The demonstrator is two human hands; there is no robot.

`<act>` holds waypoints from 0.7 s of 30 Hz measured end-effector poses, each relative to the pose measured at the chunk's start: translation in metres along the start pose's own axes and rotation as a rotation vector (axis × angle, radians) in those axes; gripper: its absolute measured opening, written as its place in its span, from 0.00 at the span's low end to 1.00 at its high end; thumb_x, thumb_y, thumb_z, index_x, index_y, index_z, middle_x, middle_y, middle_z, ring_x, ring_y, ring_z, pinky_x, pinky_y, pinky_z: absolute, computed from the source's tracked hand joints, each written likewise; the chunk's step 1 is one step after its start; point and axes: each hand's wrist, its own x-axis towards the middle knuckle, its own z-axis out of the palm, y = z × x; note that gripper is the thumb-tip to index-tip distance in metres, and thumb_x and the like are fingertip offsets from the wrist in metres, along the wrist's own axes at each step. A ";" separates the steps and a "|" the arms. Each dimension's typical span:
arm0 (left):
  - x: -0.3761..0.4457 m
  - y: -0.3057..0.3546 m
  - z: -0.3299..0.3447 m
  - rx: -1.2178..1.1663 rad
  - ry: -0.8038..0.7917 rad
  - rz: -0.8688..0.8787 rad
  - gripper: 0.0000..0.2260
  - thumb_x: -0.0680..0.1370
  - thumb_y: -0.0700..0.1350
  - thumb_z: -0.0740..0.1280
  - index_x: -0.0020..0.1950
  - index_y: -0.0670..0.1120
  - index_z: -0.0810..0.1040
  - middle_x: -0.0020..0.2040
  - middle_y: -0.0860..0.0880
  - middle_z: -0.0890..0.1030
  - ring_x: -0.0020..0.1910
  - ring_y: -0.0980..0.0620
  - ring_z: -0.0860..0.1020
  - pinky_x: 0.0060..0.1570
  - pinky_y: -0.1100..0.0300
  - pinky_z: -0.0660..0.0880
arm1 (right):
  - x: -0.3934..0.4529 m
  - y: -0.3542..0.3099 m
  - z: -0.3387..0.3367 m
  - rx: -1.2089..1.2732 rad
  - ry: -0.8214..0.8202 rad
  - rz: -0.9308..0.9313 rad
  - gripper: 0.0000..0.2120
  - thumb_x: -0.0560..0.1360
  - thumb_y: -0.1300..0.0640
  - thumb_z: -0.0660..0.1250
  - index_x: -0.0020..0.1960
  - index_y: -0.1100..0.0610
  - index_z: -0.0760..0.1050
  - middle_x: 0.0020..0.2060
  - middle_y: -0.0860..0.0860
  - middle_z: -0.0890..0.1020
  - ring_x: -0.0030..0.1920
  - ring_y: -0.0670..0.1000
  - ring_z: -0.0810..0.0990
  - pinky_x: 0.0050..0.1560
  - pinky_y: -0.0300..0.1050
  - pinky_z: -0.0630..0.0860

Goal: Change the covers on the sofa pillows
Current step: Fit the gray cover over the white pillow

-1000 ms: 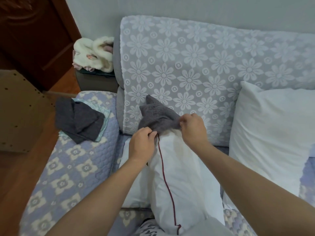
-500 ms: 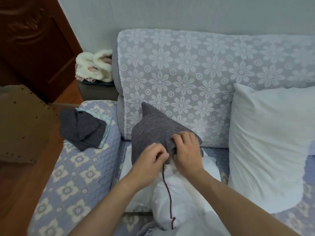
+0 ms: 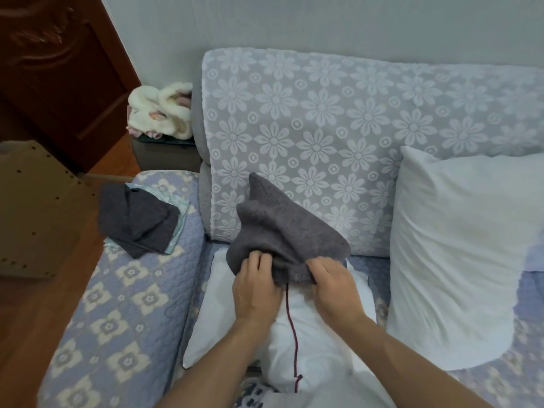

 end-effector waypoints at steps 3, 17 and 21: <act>-0.032 -0.009 -0.013 -0.025 -0.029 0.325 0.10 0.60 0.35 0.62 0.38 0.47 0.70 0.37 0.48 0.71 0.37 0.45 0.71 0.37 0.57 0.60 | -0.021 0.022 -0.009 -0.085 -0.072 -0.213 0.09 0.62 0.67 0.67 0.40 0.57 0.74 0.33 0.51 0.73 0.35 0.51 0.67 0.38 0.45 0.65; -0.001 0.023 -0.024 -0.162 -0.180 -0.128 0.15 0.75 0.48 0.68 0.59 0.53 0.67 0.57 0.49 0.74 0.53 0.40 0.78 0.46 0.44 0.77 | 0.011 -0.013 -0.026 0.140 0.109 -0.059 0.19 0.68 0.68 0.67 0.57 0.57 0.80 0.52 0.48 0.82 0.58 0.52 0.75 0.56 0.45 0.71; 0.008 0.018 -0.023 -0.289 0.086 -0.120 0.23 0.72 0.31 0.68 0.63 0.49 0.76 0.63 0.51 0.73 0.61 0.49 0.74 0.58 0.55 0.75 | -0.005 -0.015 -0.022 0.174 -0.112 -0.056 0.11 0.68 0.61 0.66 0.45 0.49 0.69 0.37 0.49 0.78 0.39 0.52 0.74 0.42 0.45 0.68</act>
